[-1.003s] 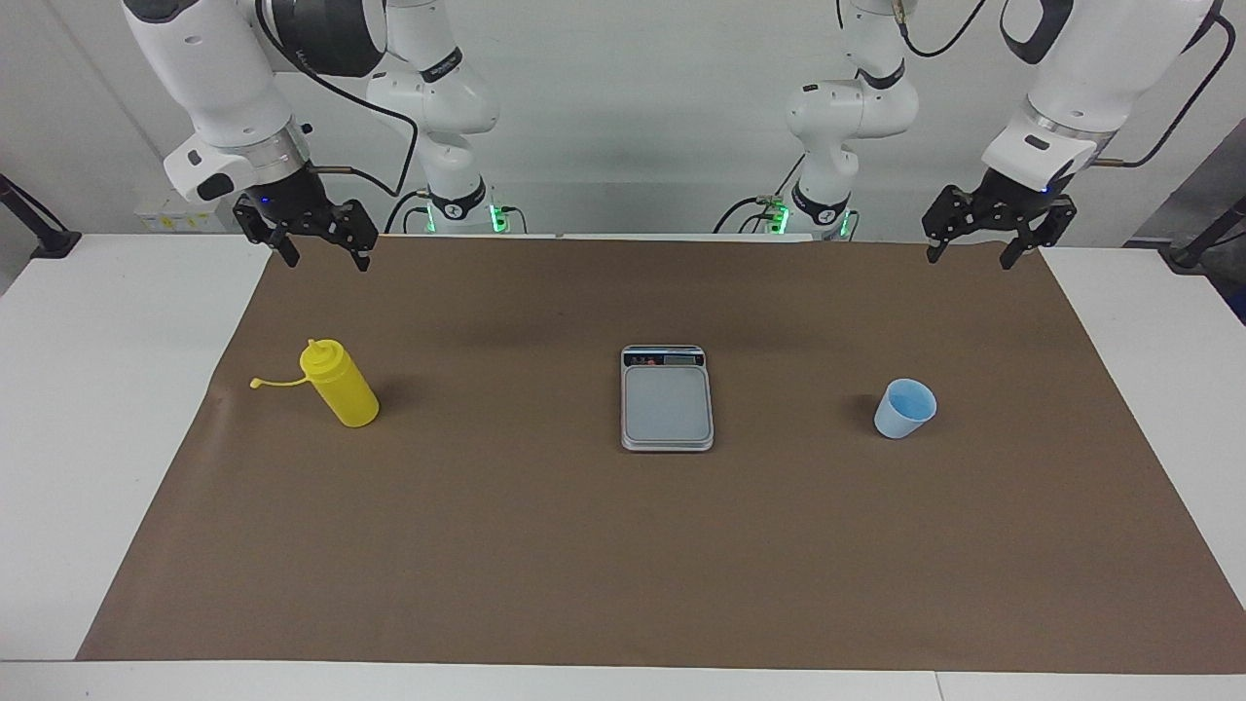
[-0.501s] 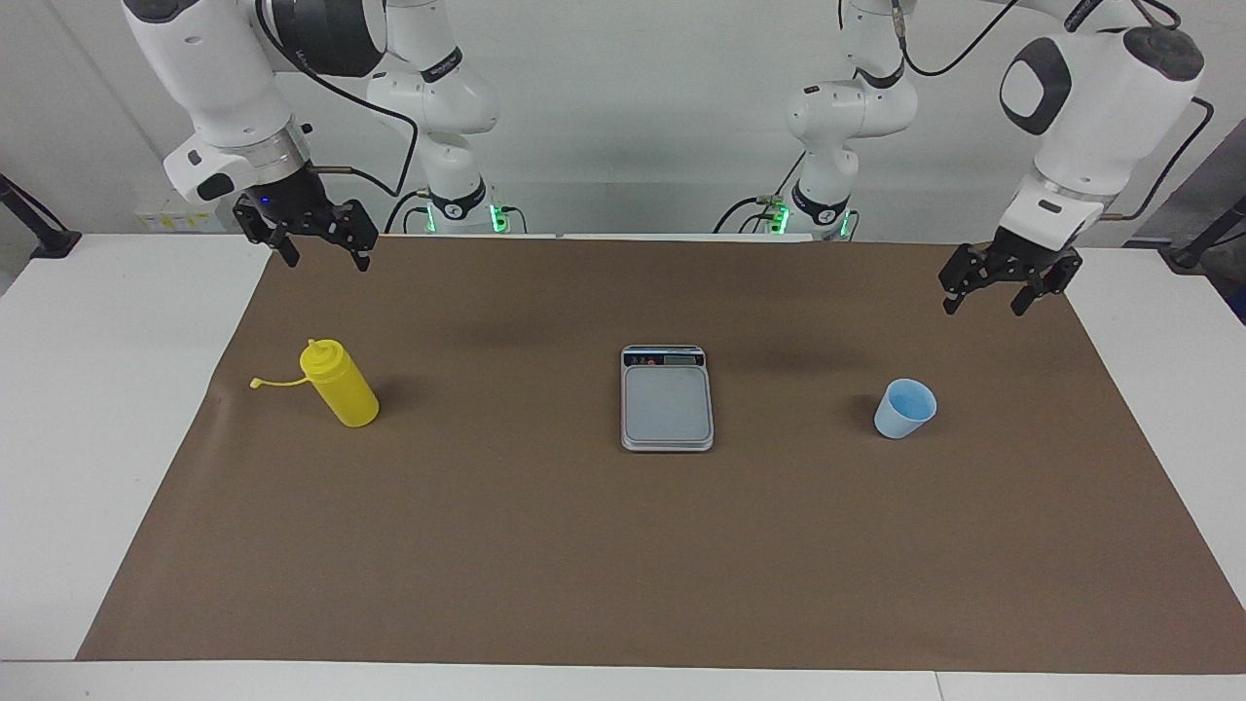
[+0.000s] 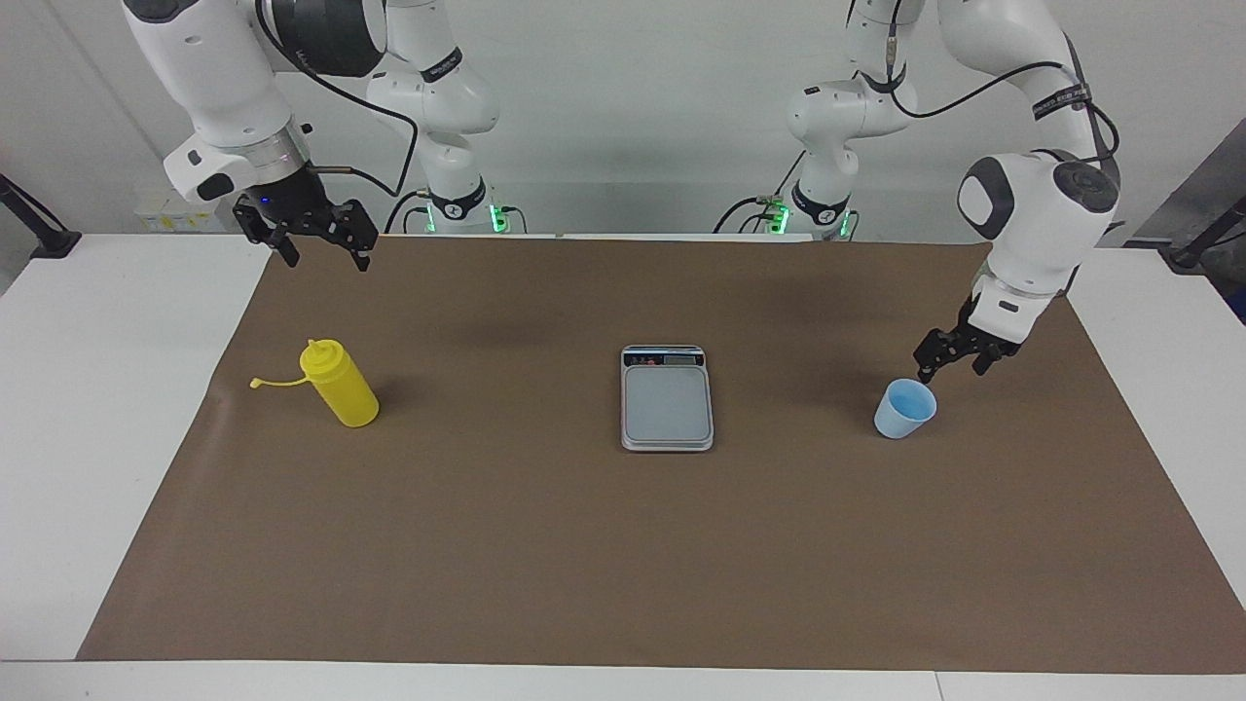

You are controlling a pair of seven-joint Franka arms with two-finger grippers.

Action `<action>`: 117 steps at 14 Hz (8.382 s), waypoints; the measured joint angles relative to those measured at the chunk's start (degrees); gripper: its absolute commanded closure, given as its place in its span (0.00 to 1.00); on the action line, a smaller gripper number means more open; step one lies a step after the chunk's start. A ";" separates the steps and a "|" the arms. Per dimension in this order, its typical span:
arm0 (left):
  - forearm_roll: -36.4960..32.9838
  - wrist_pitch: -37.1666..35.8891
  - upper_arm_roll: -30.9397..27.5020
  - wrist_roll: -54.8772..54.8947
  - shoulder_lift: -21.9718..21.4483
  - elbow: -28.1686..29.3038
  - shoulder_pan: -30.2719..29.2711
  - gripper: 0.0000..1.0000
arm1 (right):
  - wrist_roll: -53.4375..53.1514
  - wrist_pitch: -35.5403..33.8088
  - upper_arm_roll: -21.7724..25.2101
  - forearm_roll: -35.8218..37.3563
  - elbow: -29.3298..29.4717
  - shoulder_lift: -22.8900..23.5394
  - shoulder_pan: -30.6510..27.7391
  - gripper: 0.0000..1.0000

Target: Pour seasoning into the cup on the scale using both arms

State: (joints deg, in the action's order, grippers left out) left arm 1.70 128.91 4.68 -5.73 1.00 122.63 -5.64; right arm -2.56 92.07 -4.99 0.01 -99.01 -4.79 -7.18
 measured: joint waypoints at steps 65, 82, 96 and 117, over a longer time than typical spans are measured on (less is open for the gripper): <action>-0.72 -8.05 -0.32 -18.64 6.30 -18.21 27.72 0.00 | 0.15 -0.42 0.03 0.00 0.00 0.00 -0.11 0.00; -0.47 -34.84 -0.72 10.40 -5.53 -26.77 6.29 0.00 | -19.64 0.20 0.81 -0.73 2.17 1.46 -9.40 0.00; 1.42 -39.68 -0.07 8.27 -4.68 -29.25 5.37 0.00 | -29.98 -4.82 3.89 -11.05 32.06 34.40 -17.73 0.00; 1.42 -40.02 -0.26 8.13 -4.73 -28.77 5.33 0.00 | -45.39 -8.70 3.49 -29.09 15.01 36.38 -21.14 0.00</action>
State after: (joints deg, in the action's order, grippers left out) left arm 3.12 88.89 4.42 2.40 -3.73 93.85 -0.31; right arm -47.95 83.37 -1.50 -29.08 -84.00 31.59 -28.32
